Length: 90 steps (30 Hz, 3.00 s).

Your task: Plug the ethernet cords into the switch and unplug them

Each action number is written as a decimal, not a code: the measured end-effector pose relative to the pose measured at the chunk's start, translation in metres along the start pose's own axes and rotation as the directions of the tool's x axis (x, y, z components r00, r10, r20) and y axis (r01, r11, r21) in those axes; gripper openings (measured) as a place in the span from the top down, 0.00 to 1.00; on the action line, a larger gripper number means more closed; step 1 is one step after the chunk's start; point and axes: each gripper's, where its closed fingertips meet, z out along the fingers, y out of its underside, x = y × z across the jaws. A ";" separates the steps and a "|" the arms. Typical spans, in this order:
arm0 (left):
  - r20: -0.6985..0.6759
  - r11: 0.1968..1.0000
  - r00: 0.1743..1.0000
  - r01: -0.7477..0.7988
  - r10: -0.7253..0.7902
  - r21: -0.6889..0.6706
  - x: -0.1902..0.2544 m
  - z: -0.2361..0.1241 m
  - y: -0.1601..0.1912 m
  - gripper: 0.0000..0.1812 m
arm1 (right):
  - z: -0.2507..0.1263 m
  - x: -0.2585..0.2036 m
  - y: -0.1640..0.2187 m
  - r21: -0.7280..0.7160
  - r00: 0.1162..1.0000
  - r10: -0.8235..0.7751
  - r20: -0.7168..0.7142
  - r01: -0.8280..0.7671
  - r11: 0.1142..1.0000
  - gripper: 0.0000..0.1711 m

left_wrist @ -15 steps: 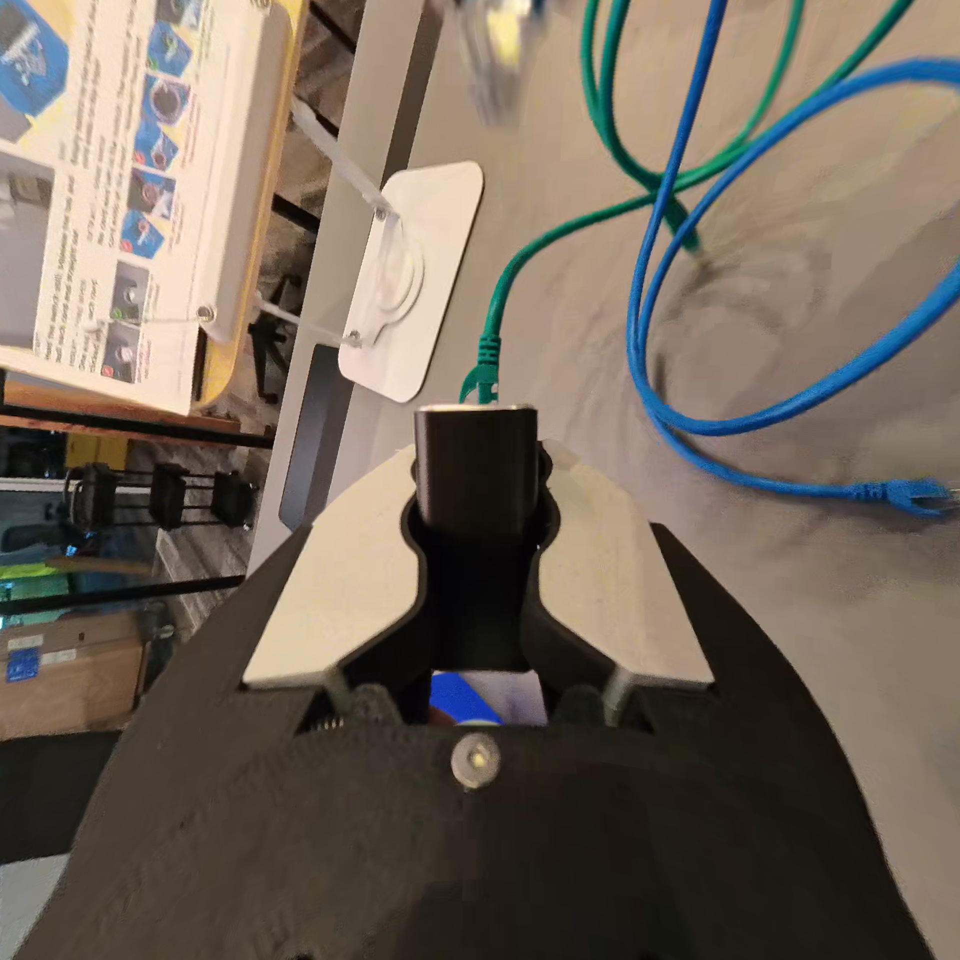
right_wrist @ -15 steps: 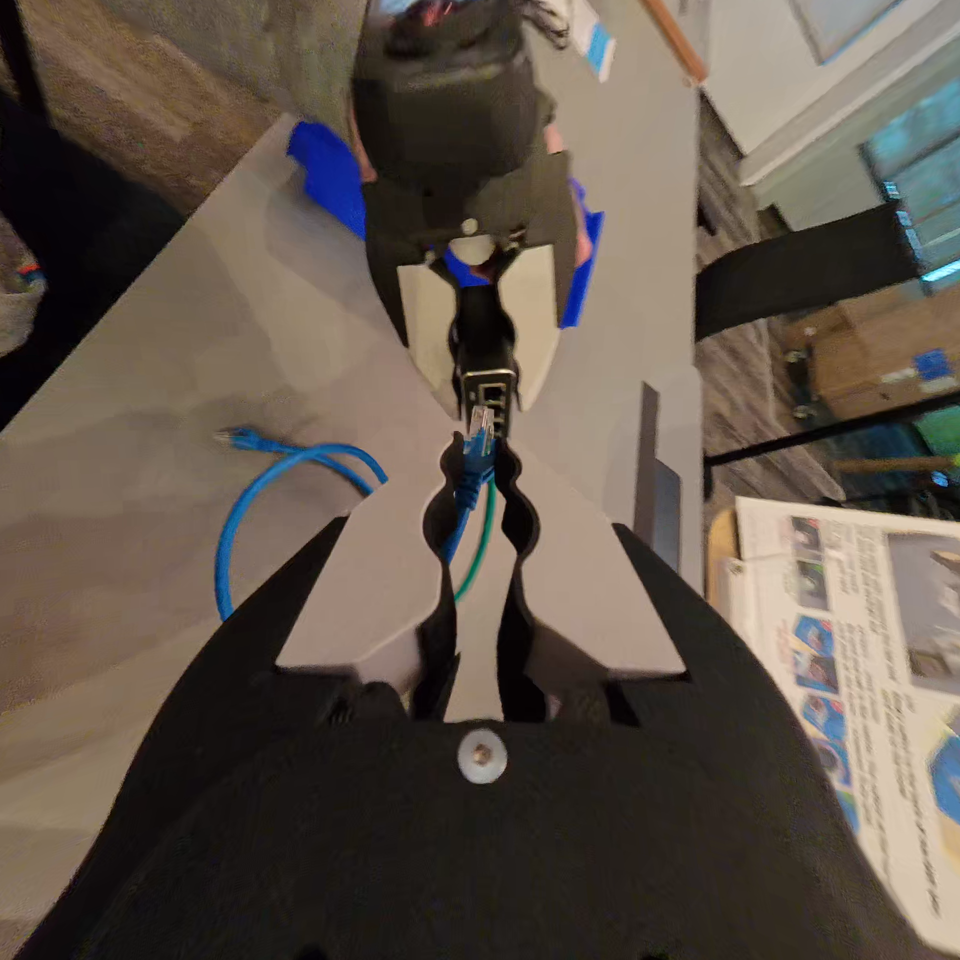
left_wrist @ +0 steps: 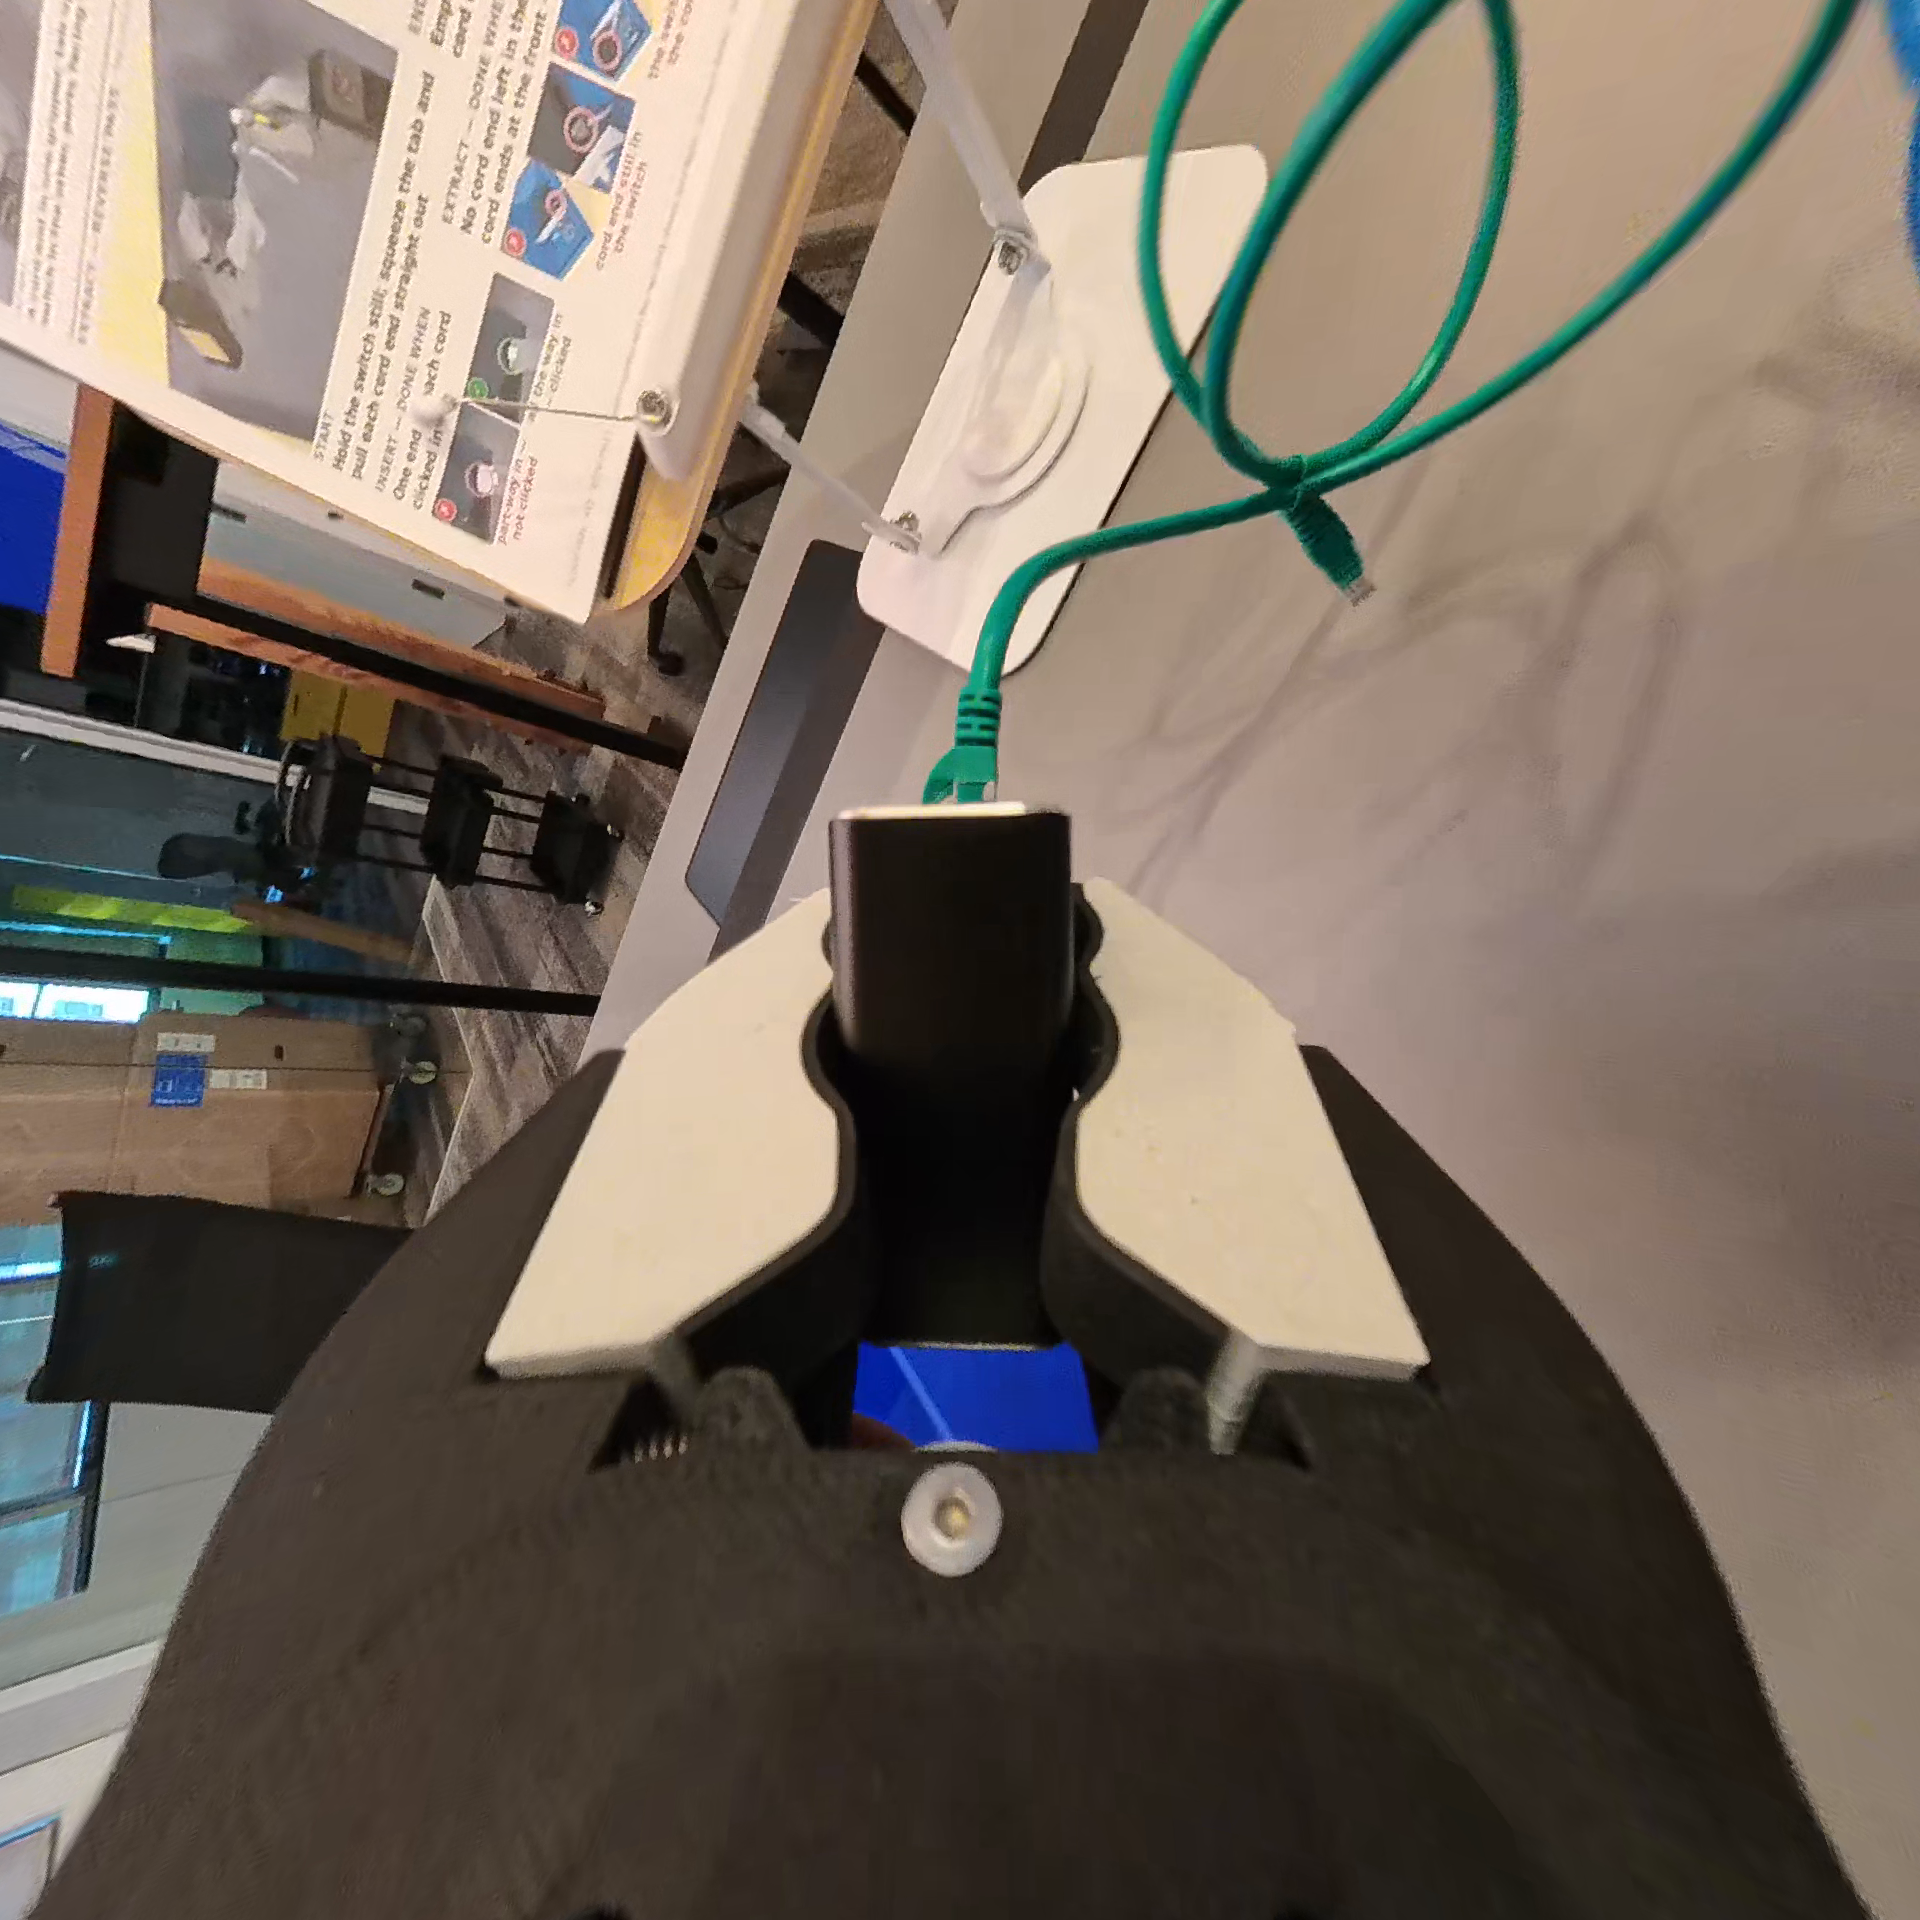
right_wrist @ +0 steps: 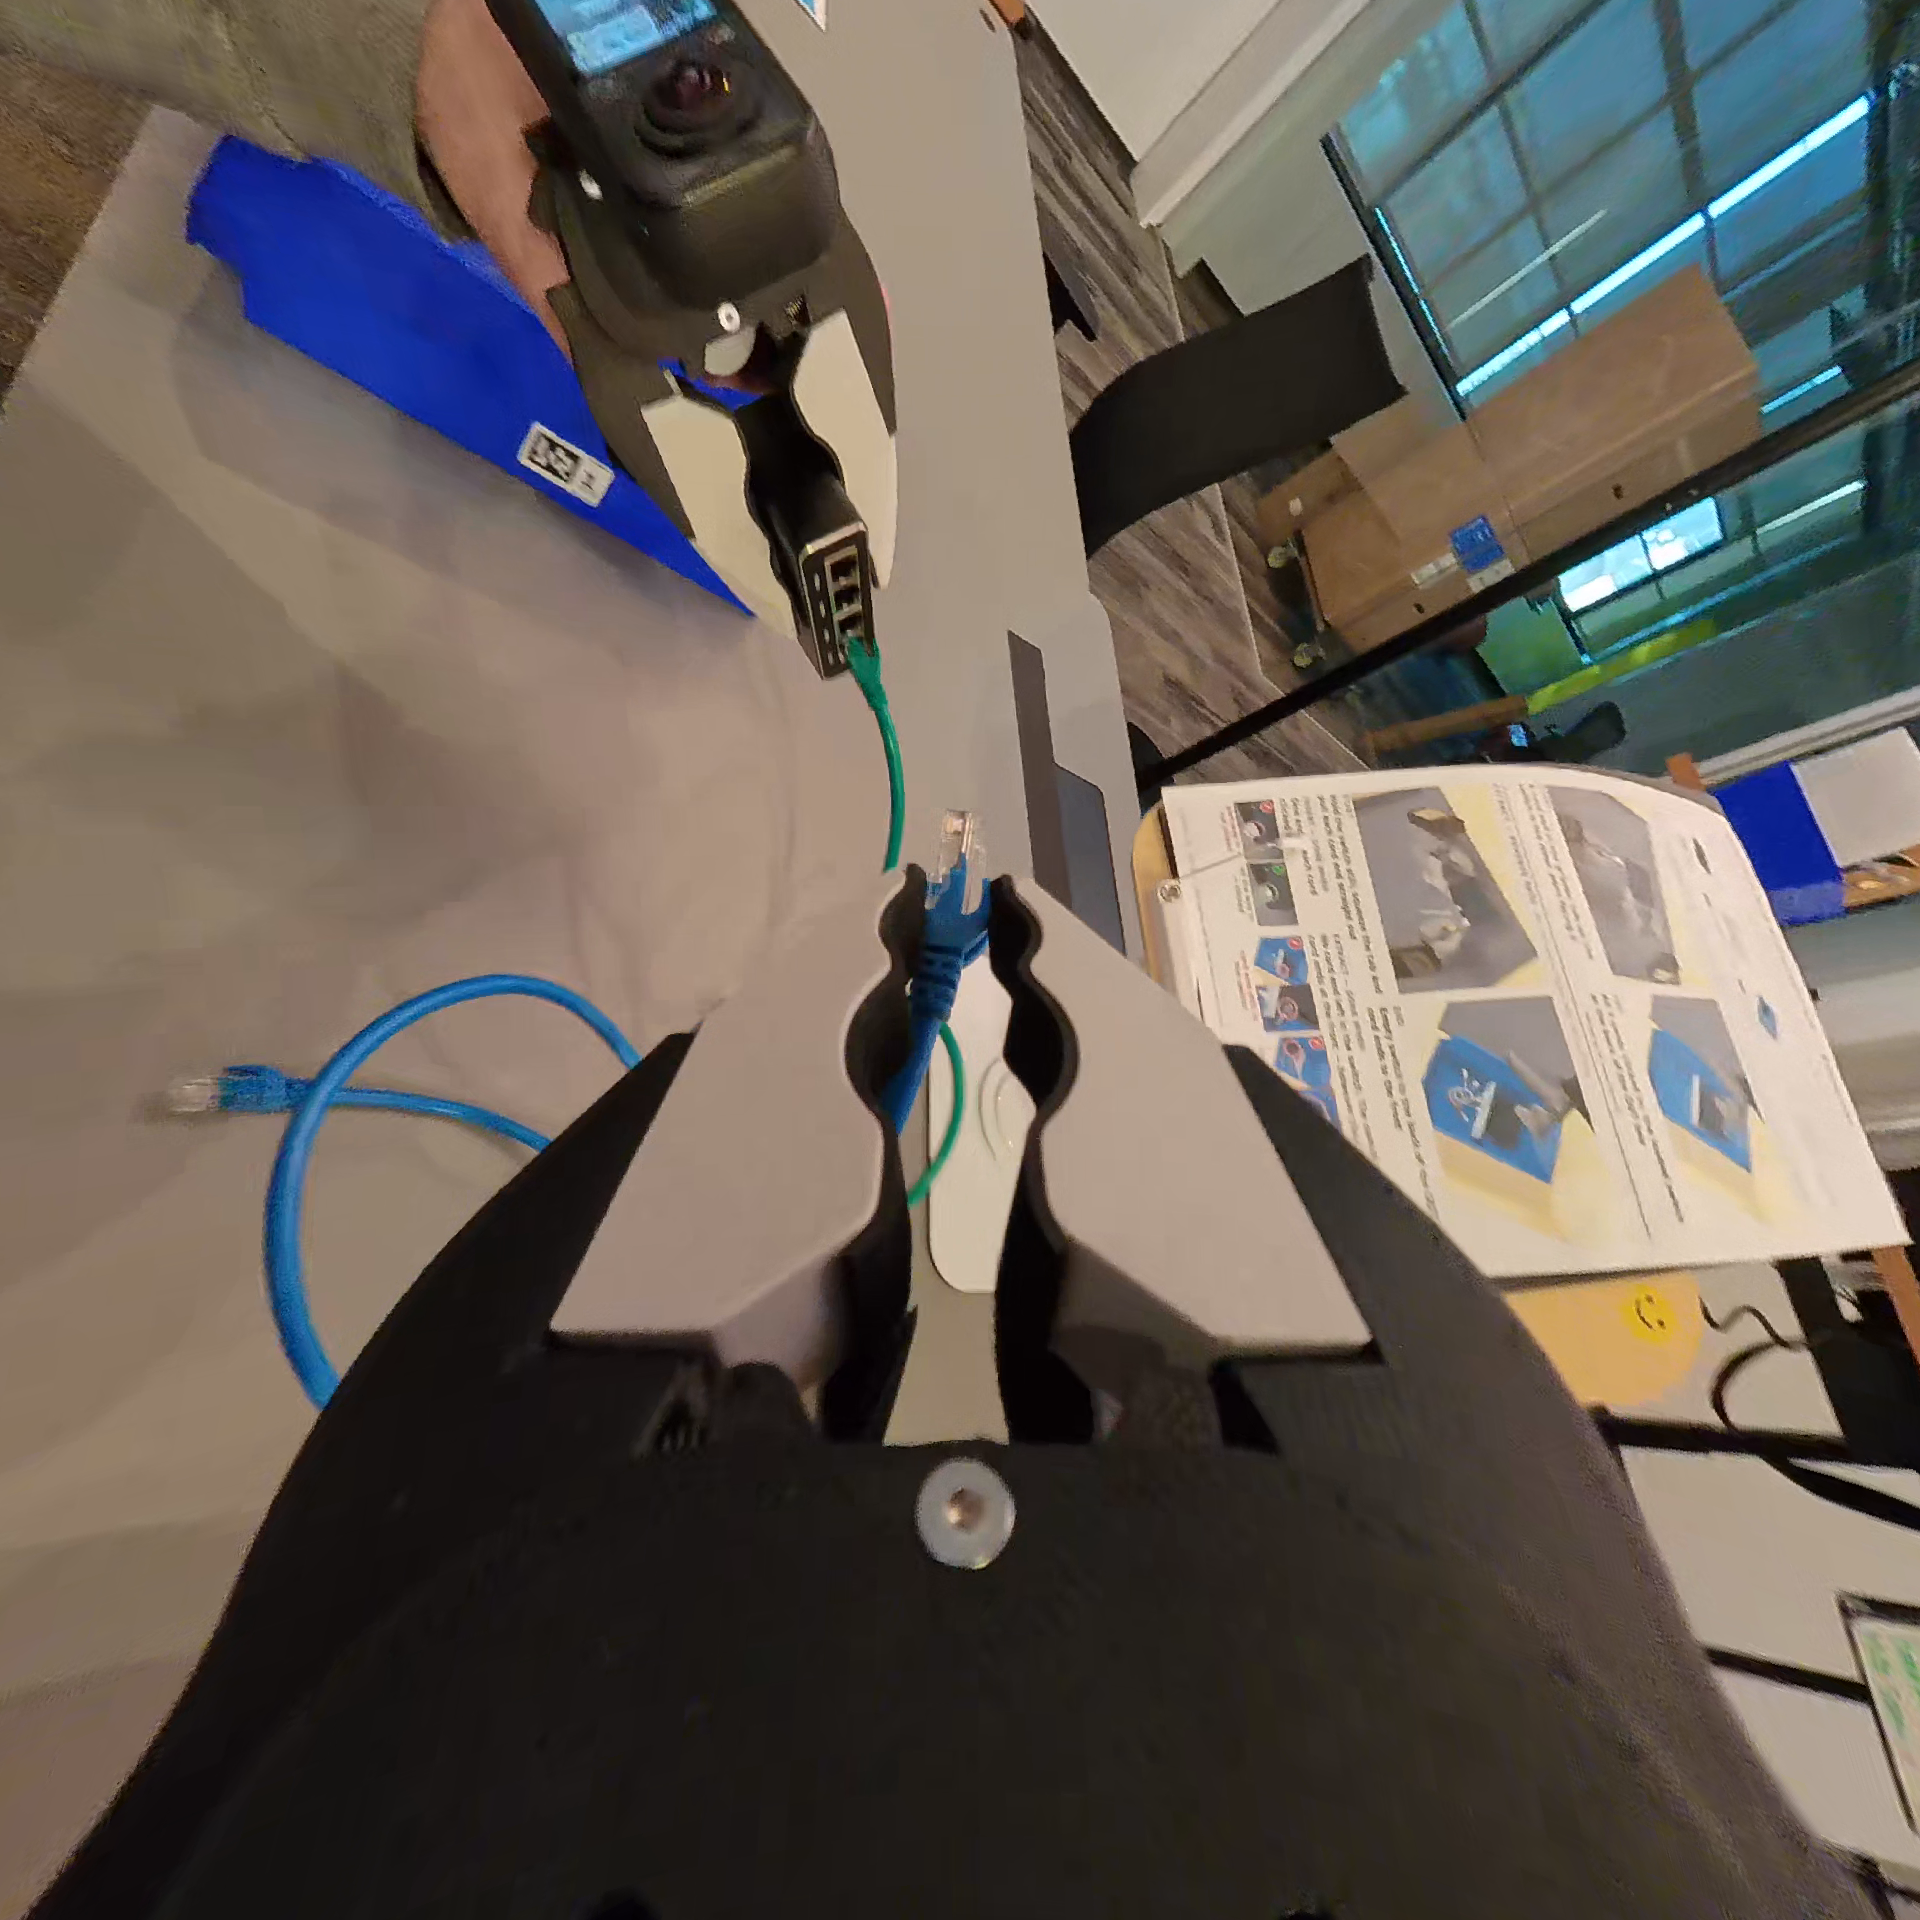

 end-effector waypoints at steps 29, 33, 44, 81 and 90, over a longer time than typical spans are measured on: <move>0.050 0.995 0.998 0.045 -0.040 -0.086 -0.014 0.005 0.023 0.80 | -0.259 0.083 0.043 -0.440 0.826 -0.124 -0.550 -0.161 0.883 0.95; 0.043 0.995 0.999 0.034 -0.030 -0.090 -0.010 0.005 0.021 0.80 | -0.287 0.077 0.062 -0.459 0.788 -0.109 -0.606 -0.236 0.856 0.95; 0.034 0.995 0.999 0.022 -0.019 -0.097 -0.005 0.006 0.020 0.80 | -0.316 0.029 0.142 -0.540 0.768 -0.031 -0.640 -0.420 0.730 0.95; 0.008 0.996 1.000 -0.027 0.028 -0.086 0.008 0.005 0.011 0.80 | -0.178 -0.135 0.245 -0.440 0.753 0.572 -0.326 -0.656 0.613 0.77; 0.011 0.996 0.999 -0.032 0.033 -0.085 0.008 0.005 0.010 0.80 | -0.219 -0.113 0.226 -0.471 0.780 0.505 -0.370 -0.626 0.622 0.81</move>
